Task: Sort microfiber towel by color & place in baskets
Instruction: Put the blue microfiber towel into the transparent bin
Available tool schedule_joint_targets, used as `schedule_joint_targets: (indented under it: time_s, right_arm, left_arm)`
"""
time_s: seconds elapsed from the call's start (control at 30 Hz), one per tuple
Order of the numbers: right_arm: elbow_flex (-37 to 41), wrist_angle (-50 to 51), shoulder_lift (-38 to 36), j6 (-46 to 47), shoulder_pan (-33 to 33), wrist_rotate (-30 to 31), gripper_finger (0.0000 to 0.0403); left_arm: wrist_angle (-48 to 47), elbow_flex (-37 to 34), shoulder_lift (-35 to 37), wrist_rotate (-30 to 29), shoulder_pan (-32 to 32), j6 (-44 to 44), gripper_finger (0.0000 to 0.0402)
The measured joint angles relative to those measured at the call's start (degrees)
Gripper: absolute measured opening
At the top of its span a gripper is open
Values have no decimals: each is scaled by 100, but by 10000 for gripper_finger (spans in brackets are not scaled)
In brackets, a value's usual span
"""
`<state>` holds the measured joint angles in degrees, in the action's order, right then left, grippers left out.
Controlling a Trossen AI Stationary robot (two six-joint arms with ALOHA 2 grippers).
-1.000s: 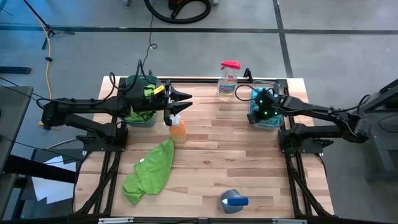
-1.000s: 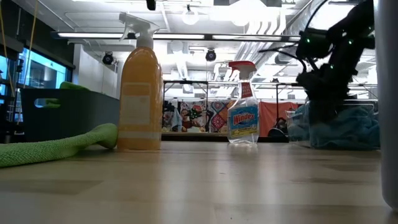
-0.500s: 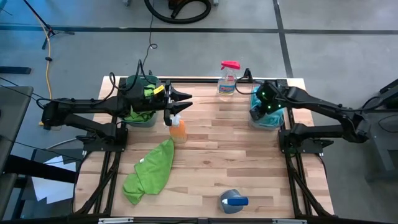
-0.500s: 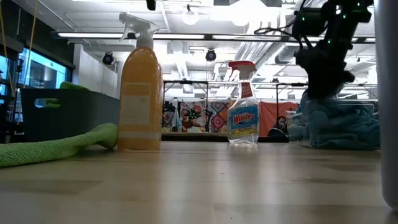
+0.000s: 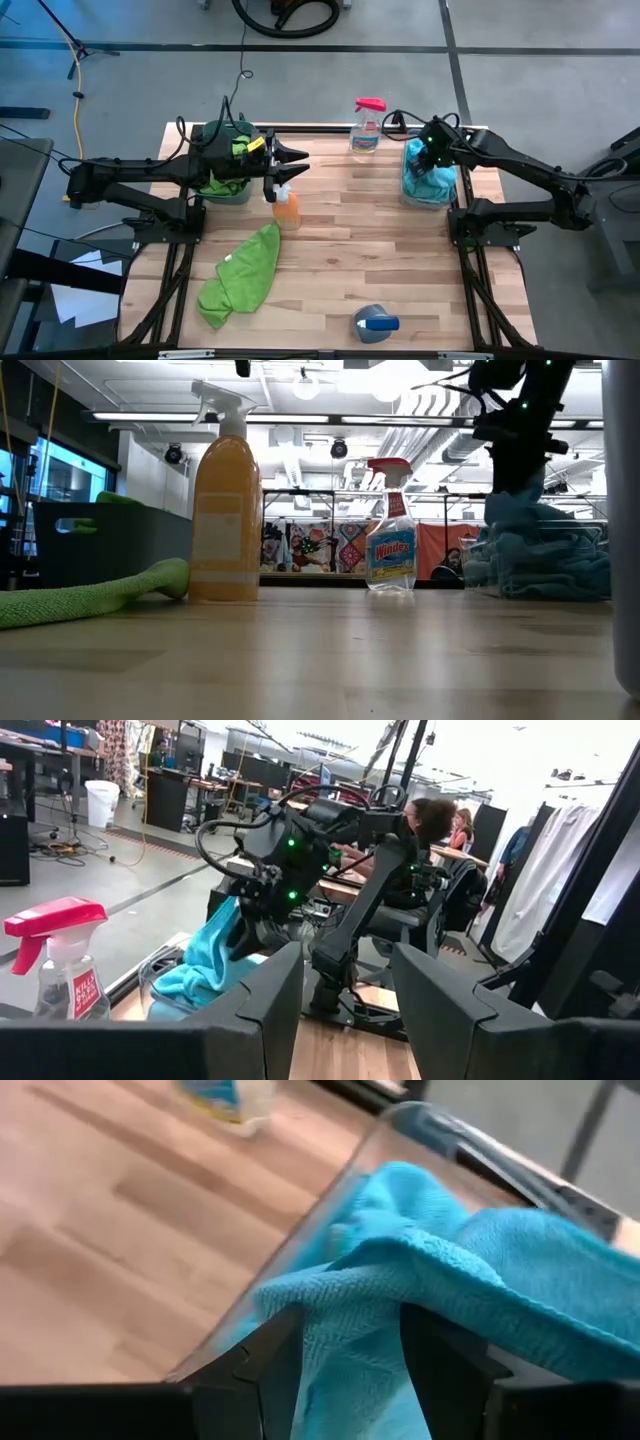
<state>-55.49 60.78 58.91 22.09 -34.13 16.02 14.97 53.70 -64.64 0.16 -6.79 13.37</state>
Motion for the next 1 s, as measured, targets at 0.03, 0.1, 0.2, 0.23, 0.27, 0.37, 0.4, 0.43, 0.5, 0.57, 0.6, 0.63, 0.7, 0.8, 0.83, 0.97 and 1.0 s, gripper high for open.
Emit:
schedule_joint_targets:
  time_s: [0.03,0.1,0.2,0.23,0.27,0.37,0.4,0.43,0.5,0.57,0.6,0.63,0.7,0.8,0.83,0.97,1.0]
  right_arm:
    - [6,9,23,-10,-66,58,165]
    - [105,3,90,3,-242,117,165]
    - [469,-102,222,-8,-567,162,165]
    - [618,-217,272,4,-663,254,165]
    - [784,-356,330,27,-757,368,165]
    - [1280,-1018,517,237,-981,397,165]
    - [1445,-1267,588,305,-1034,268,165]
    - [1600,-1499,667,346,-1064,118,165]
    - [1887,-2007,839,358,-1084,-132,165]
    - [2085,-2351,1016,369,-1084,-209,165]
    - [2132,-2445,1095,403,-1084,-213,165]
    - [2153,-2480,1164,464,-1084,-209,165]
    - [2126,-2474,1236,500,-1084,-203,165]
    - [1925,-2318,1230,365,-1082,-235,165]
    - [1839,-2238,1214,303,-1082,-272,165]
    - [1329,-2222,1063,-87,-1077,-654,165]
    - [1202,-2213,1049,-213,-1077,-778,165]
  left_arm:
    - [-19,0,0,0,0,2,145]
    - [-47,1,0,0,0,7,145]
    - [-46,1,0,0,0,7,145]
    - [-53,0,0,0,0,7,145]
    - [-60,-1,0,0,0,8,145]
    - [-60,0,0,-3,0,9,145]
    - [-60,0,0,-23,1,12,145]
    - [-60,1,0,-55,2,42,145]
    - [-60,1,0,-69,2,152,145]
    - [-60,-1,0,-72,1,202,145]
    - [-60,-1,0,-74,2,204,145]
    - [-60,0,0,-76,2,204,145]
    - [-60,1,0,-81,2,205,145]
    - [-60,1,0,-87,2,205,145]
    - [-60,0,0,-93,2,203,145]
    - [-58,1,0,-149,2,199,145]
    - [-58,1,0,-193,2,199,145]
